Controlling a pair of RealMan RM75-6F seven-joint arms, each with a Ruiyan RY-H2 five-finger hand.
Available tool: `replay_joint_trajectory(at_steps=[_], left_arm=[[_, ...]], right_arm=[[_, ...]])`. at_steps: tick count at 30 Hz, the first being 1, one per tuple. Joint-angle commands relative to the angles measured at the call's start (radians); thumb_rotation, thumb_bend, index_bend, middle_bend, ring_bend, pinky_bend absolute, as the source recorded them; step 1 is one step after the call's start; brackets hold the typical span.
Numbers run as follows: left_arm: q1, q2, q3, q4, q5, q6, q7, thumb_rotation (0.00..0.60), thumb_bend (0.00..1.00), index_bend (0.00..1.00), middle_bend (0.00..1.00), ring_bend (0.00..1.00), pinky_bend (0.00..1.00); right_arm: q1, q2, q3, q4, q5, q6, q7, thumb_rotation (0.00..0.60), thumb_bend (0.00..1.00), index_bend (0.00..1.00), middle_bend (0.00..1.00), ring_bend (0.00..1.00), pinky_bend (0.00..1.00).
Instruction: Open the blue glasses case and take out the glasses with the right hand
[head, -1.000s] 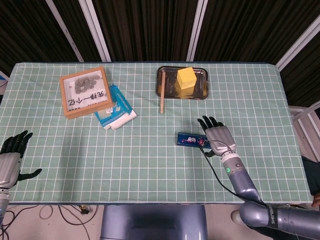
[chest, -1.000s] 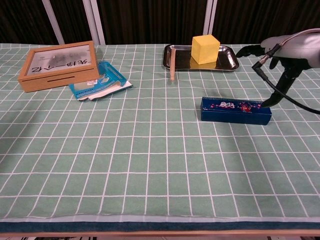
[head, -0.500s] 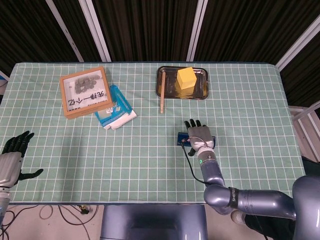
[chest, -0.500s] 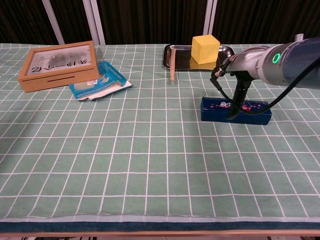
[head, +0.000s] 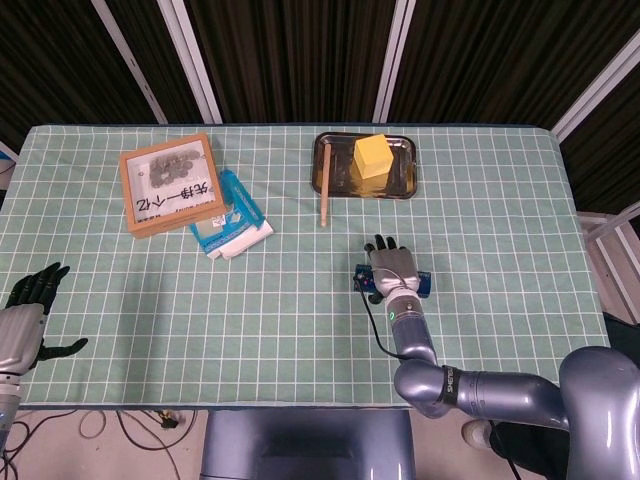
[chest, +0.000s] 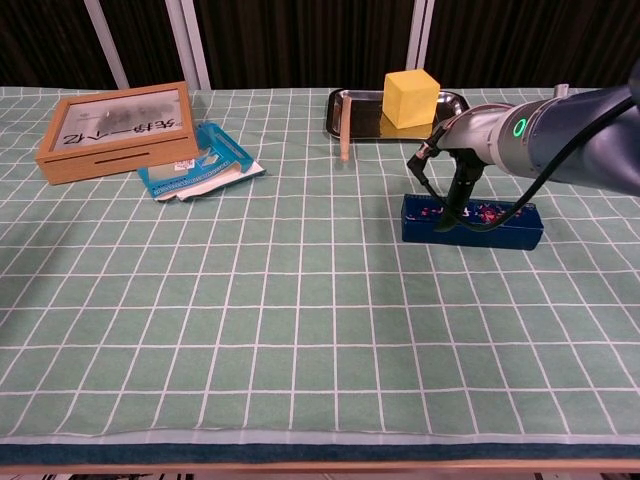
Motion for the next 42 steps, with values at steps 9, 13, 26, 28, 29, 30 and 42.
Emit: replay_joint_trajectory(at_steps=[9,13,26,28,29,30,42], left_arm=[[-0.001,0.001,0.001,-0.002,-0.002,0.0,-0.001,0.6,0.03,0.0,0.0,0.0,0.0],[-0.001,0.001,0.0,-0.002,-0.004,-0.002,-0.004,0.6,0.03,0.0,0.0,0.0,0.0],[-0.003,0.003,-0.002,-0.003,-0.01,-0.005,-0.01,0.6,0.03,0.0,0.0,0.0,0.0],[-0.003,0.004,-0.003,-0.004,-0.012,-0.005,-0.012,0.6,0.03,0.0,0.0,0.0,0.0],[-0.003,0.004,-0.003,-0.004,-0.014,-0.006,-0.012,0.6,0.03,0.0,0.0,0.0,0.0],[-0.003,0.004,-0.003,-0.004,-0.015,-0.006,-0.013,0.6,0.03,0.0,0.0,0.0,0.0],[-0.003,0.004,-0.004,-0.006,-0.02,-0.007,-0.011,0.6,0.03,0.0,0.0,0.0,0.0]], right_arm=[[0.006,-0.014,-0.012,0.038,0.008,-0.023,0.015,0.6,0.3,0.26,0.0,0.0,0.22],[0.01,-0.023,-0.019,0.048,0.015,-0.03,0.012,0.6,0.31,0.26,0.0,0.0,0.22],[0.014,-0.036,-0.024,0.061,0.015,-0.038,0.027,0.6,0.41,0.26,0.0,0.0,0.22],[0.013,-0.036,-0.026,0.062,0.019,-0.038,0.028,0.6,0.41,0.26,0.0,0.0,0.22],[0.013,-0.036,-0.026,0.061,0.021,-0.038,0.029,0.6,0.41,0.26,0.0,0.0,0.22],[0.013,-0.036,-0.026,0.061,0.021,-0.039,0.029,0.6,0.41,0.26,0.0,0.0,0.22],[0.014,-0.035,-0.027,0.045,0.021,-0.037,0.038,0.6,0.49,0.28,0.0,0.0,0.22]])
